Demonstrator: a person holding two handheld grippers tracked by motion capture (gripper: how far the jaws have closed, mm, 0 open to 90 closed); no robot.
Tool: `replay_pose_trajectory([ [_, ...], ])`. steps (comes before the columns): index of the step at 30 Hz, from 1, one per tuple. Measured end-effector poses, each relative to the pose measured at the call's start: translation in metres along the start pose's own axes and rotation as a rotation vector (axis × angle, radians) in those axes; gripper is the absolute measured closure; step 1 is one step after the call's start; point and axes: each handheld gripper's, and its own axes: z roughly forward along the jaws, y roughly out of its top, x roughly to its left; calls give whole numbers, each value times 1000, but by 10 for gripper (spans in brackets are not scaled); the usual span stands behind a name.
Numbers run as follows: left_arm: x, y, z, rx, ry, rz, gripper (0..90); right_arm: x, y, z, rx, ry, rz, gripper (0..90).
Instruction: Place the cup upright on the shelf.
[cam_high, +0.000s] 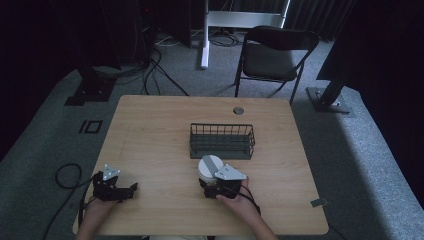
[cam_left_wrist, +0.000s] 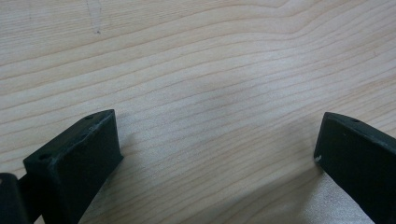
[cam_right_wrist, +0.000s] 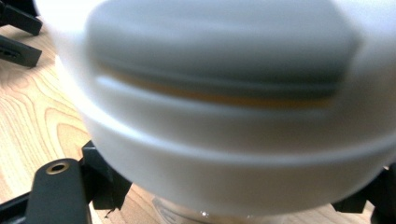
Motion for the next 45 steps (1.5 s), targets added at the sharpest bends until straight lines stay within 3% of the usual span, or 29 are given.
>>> replay_pose_trajectory([
  [5, 0, 0, 0, 0, 1, -1, 5, -4, 9, -8, -10, 3, 27, 183],
  [14, 0, 0, 0, -1, 1, -4, 5, -12, 29, -21, -43, -14, 15, 184],
  [23, 0, 0, 0, -2, 2, -5, 5, -22, 47, -29, -79, -38, 32, 184],
  [35, 0, 0, 0, -3, 3, -6, 5, -47, 77, -30, -157, -137, 87, 184],
  [45, 0, 0, 0, -1, 3, -4, 5, -66, 99, -22, -180, -229, 116, 184],
])
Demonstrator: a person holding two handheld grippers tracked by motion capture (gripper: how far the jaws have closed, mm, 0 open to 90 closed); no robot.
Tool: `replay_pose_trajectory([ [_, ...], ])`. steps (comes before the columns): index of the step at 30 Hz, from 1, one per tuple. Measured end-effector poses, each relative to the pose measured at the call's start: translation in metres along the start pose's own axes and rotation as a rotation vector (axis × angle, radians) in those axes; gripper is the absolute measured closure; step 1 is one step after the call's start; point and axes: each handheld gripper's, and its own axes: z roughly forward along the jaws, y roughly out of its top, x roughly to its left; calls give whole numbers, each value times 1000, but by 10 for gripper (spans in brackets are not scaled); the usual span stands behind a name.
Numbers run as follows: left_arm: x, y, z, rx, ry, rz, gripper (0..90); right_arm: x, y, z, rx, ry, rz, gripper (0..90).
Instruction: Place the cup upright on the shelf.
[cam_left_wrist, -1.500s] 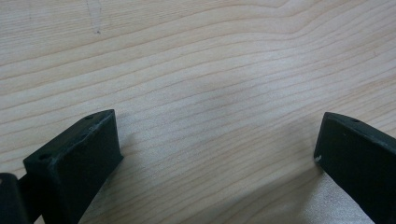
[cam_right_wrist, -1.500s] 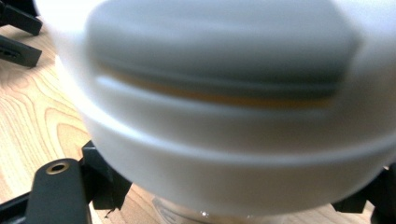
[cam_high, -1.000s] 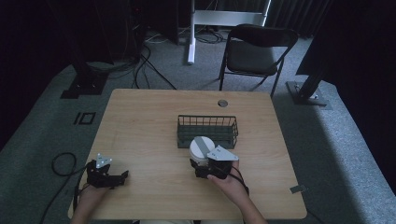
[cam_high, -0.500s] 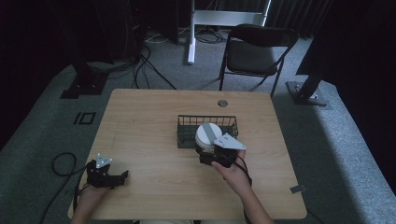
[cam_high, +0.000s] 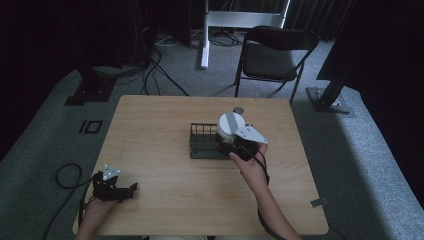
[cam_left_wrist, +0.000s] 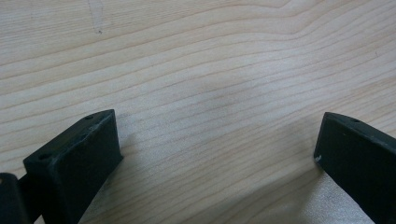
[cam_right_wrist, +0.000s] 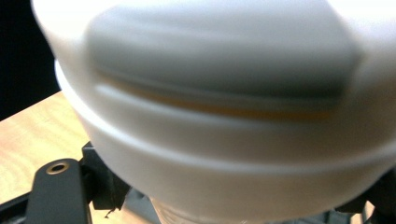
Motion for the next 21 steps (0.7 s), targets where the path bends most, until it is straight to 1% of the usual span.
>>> replay_pose_trajectory([
  [1, 0, 0, 0, -1, 0, -1, 5, -3, 6, 4, 0, -12, 13, 184],
  [4, 0, 0, 0, -1, 0, -2, 5, -5, 11, 9, 6, -25, 30, 184],
  [7, 0, 0, 0, -1, 0, -3, 5, -6, 14, 12, 11, -51, 21, 184],
  [9, 0, 0, 0, -1, 0, -3, 5, -7, 17, 17, 19, -64, 32, 184],
  [13, 0, 0, 0, 0, 0, -1, 5, -10, 17, 26, 29, -95, 25, 184],
  [14, 0, 0, 0, -1, 0, -1, 5, -11, 17, 29, 43, -111, 20, 184],
  [16, 0, 0, 0, -1, 0, -2, 5, -12, 16, 31, 52, -112, 25, 184],
  [18, 0, 0, 0, -1, 0, -2, 5, -12, 14, 35, 67, -132, 23, 184],
  [20, 0, 0, 0, -1, 0, -2, 5, -13, 13, 37, 71, -134, 27, 184],
  [21, 0, 0, 0, -1, 0, -2, 5, -13, 12, 38, 77, -134, 38, 184],
])
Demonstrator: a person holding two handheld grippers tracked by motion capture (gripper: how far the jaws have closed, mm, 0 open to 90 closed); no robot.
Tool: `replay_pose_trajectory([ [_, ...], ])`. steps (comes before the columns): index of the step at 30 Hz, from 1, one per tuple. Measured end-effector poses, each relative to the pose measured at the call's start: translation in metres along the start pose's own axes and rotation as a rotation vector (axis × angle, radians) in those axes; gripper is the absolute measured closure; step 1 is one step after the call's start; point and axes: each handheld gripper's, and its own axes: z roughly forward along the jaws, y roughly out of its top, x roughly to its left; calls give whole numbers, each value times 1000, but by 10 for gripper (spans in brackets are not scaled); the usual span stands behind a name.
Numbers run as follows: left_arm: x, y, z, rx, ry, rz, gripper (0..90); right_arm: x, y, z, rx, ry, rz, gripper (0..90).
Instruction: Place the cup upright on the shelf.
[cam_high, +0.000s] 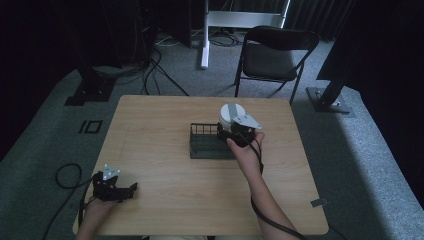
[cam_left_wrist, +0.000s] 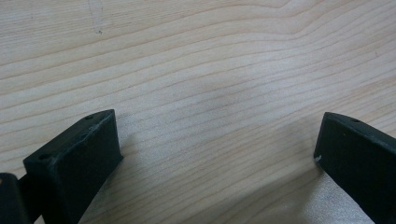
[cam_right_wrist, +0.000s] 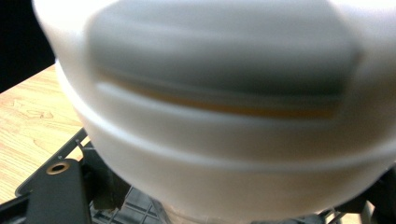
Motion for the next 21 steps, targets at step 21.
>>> replay_pose_trajectory([
  [21, 0, 0, 0, 0, 0, 0, 5, 7, -20, 26, 100, -31, -11, 184],
])
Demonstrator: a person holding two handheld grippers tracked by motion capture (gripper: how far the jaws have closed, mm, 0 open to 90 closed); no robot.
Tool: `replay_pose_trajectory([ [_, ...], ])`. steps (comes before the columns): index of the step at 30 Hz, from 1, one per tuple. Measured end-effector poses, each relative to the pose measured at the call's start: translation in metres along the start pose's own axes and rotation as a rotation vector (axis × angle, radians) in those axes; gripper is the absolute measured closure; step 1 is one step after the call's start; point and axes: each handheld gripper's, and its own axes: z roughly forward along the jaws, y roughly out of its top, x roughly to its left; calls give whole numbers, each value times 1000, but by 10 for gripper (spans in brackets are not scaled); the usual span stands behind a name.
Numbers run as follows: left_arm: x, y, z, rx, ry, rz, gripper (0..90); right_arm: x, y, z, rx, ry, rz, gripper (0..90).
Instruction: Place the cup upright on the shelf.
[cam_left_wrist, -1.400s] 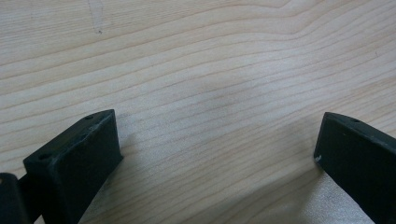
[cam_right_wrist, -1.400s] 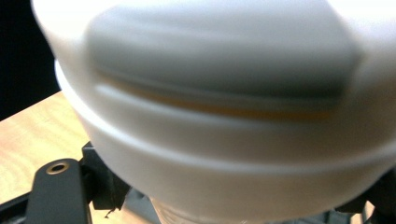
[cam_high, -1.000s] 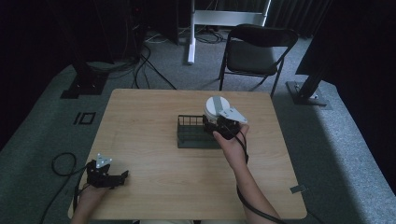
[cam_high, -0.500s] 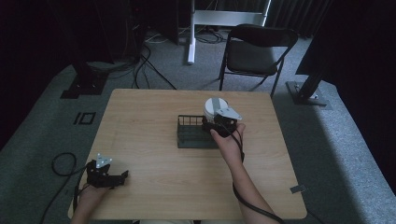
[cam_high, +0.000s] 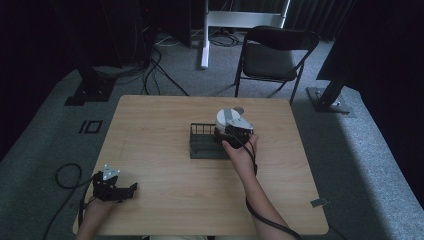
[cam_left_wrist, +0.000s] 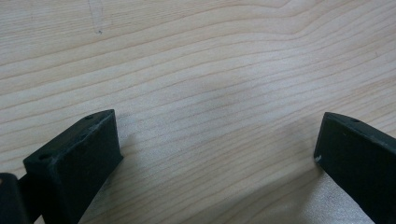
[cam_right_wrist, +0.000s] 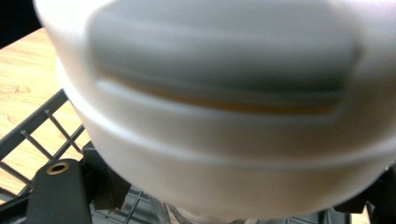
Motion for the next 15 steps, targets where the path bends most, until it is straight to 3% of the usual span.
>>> replay_pose_trajectory([
  [6, 0, 0, 0, 0, 0, 0, 5, 3, -2, 5, 25, 2, -19, 184],
  [15, 0, 0, 0, 0, 0, 0, 5, 1, -6, 11, 91, 7, 10, 185],
])
